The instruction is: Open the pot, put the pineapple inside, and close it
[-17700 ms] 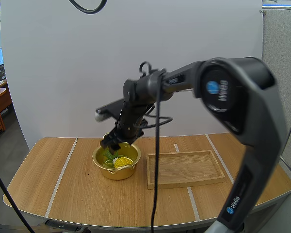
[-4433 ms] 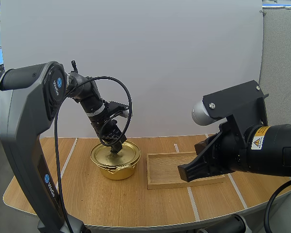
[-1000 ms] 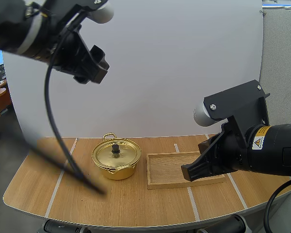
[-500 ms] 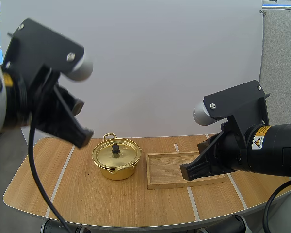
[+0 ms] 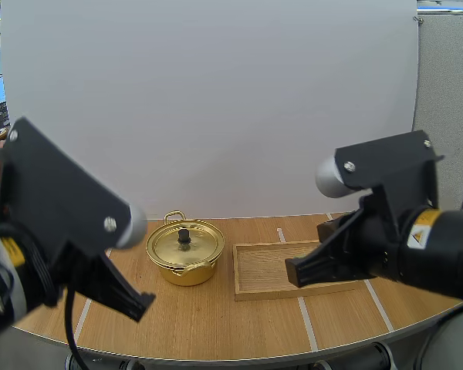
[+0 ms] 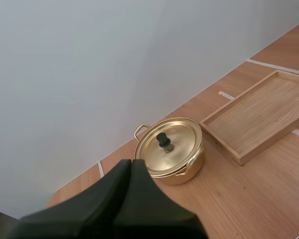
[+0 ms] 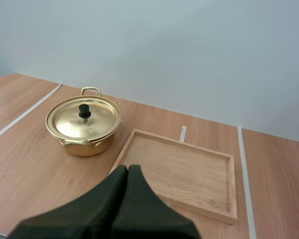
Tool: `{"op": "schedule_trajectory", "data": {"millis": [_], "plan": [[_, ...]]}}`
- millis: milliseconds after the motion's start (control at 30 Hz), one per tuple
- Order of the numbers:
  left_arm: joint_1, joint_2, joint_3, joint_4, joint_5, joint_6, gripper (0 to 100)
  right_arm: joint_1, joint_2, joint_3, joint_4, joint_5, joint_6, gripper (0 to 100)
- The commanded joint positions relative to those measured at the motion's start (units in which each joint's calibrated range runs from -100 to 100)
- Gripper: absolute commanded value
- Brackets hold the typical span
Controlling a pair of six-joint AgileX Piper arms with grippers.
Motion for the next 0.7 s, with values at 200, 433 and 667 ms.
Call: {"op": "schedule_trajectory", "data": {"millis": [200,433,667], "plan": [[0.20,-2.92,6.37,-4.42,-14.01,-8.63,0,-1.04,-3.95,0.13,0.99,-6.90,-0.31,0],[0.20,-2.92,17.65,-3.59,-44.39,-14.73,0,-1.04,-3.95,5.72,-0.21,-29.62,-0.31,0],[0.20,-2.92,31.33,-3.45,-72.90,-14.73,0,-1.04,-3.95,18.72,-2.48,-47.48,-0.31,0]]}}
